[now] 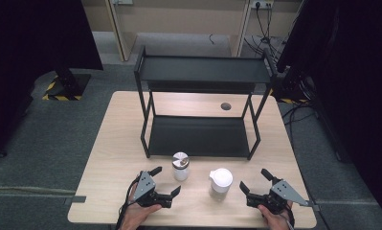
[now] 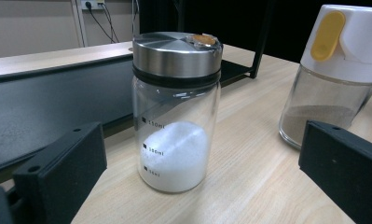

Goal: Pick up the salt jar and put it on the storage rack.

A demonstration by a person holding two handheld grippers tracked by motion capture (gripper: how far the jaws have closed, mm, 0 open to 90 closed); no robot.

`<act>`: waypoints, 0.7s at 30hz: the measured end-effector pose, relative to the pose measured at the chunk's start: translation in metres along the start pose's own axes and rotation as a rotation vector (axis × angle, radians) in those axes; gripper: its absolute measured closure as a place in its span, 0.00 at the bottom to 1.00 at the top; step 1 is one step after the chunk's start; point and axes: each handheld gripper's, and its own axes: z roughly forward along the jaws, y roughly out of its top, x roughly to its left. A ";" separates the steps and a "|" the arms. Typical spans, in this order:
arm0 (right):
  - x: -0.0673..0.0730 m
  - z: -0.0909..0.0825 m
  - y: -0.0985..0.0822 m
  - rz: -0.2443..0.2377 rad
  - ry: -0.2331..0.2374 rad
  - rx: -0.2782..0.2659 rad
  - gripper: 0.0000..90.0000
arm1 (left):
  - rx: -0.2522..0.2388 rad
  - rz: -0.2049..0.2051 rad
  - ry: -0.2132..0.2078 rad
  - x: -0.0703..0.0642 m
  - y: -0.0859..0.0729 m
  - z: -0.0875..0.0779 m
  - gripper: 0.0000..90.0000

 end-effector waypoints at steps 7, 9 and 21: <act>0.000 0.000 0.000 0.000 -0.001 -0.002 0.01 | 0.004 -0.006 -0.006 0.001 0.002 0.003 0.00; 0.000 0.000 -0.001 -0.004 -0.002 -0.004 0.01 | 0.004 0.001 -0.005 0.001 0.005 0.005 0.00; -0.001 -0.001 -0.001 0.002 -0.005 -0.009 0.01 | 0.006 0.001 -0.011 0.003 0.010 0.015 0.00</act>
